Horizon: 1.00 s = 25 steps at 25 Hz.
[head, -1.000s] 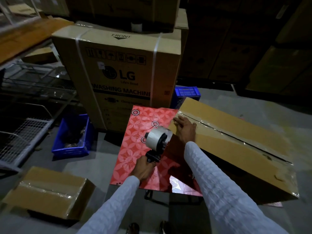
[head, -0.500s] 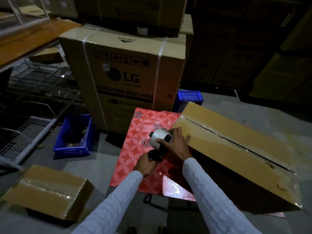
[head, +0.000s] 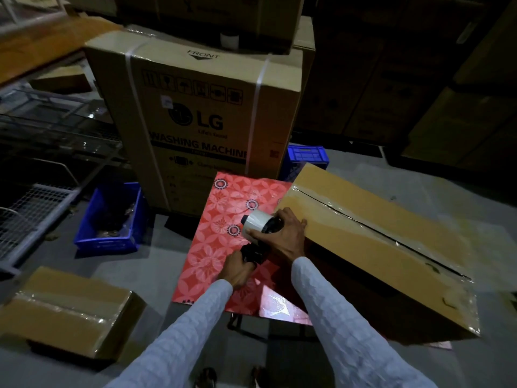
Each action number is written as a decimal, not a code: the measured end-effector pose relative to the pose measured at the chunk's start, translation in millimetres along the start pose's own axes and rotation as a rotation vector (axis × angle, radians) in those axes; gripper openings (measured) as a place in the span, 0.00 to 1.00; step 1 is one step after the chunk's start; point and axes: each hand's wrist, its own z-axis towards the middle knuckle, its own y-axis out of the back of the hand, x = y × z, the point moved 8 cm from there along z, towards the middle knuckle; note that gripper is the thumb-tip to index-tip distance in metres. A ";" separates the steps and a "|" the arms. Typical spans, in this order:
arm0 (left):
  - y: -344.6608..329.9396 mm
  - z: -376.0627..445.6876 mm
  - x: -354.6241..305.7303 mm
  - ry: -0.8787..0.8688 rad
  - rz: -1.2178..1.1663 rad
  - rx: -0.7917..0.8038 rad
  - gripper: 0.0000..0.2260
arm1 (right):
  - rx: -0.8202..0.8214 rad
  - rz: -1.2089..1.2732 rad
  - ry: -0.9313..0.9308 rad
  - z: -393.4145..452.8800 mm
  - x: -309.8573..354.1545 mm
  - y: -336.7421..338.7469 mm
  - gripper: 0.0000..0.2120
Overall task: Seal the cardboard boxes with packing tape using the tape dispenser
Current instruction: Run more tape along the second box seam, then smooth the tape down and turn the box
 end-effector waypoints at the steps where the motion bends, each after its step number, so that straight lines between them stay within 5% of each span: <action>1: -0.8 -2.0 0.5 -0.001 0.015 0.013 0.06 | 0.001 -0.020 0.007 -1.7 -2.2 0.1 0.32; 6: -7.4 0.9 16.3 0.038 0.094 0.042 0.01 | 0.025 -0.072 0.012 -7.9 -5.5 -2.8 0.38; 11: 4.1 7.7 47.2 0.061 0.135 0.005 0.12 | 0.097 -0.040 0.068 -9.6 -1.7 3.4 0.39; 15: 20.7 8.2 78.8 0.095 0.150 -0.019 0.11 | 0.076 0.222 -0.043 0.7 -17.2 6.6 0.21; 20: 32.9 30.1 93.1 0.164 0.276 -0.137 0.19 | 0.017 -0.039 0.036 11.8 -30.1 6.6 0.18; 25: 9.6 62.5 98.0 0.200 0.414 -0.054 0.18 | -0.089 -0.128 0.057 12.1 -34.5 2.8 0.20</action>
